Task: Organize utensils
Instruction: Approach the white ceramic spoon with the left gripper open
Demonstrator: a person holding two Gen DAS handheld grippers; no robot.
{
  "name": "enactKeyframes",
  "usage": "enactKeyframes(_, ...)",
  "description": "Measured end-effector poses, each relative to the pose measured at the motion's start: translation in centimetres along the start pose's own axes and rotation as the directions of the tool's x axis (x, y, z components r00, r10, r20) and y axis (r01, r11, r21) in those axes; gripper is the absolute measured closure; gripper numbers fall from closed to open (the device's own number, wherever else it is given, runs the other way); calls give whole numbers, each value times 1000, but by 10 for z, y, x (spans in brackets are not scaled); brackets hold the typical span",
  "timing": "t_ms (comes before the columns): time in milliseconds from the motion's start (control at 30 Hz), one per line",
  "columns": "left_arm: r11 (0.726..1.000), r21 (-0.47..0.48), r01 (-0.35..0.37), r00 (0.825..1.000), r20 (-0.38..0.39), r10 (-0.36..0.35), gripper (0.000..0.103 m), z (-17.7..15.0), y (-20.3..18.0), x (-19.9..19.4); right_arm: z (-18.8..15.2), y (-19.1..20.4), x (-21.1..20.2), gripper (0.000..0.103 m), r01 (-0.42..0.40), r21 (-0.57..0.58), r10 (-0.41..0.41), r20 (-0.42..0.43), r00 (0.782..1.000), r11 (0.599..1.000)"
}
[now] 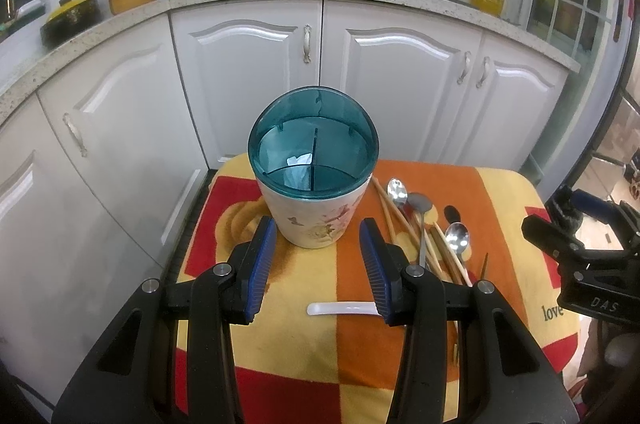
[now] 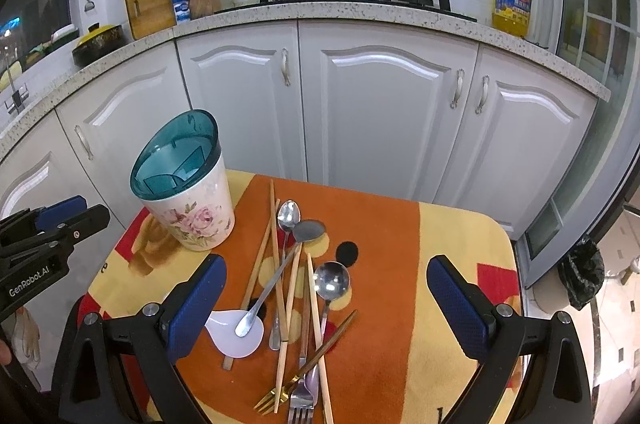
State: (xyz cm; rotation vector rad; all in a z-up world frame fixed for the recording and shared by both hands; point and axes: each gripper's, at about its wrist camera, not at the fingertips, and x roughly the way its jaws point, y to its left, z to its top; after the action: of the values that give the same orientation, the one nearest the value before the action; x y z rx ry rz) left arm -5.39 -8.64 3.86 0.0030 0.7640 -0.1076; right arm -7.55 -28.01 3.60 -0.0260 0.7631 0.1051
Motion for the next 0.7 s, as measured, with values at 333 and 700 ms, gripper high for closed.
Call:
enactKeyframes(333,1000,-2,3,1000,-7,-3,60,-1,0,2,-2,1,2,3,6,-6,-6,-10,1000,1000)
enactKeyframes(700,1000,5,8,1000,-13,-8,60,-3,-3,2,-3,-1,5,3,14,-10,-14,-23,1000,1000)
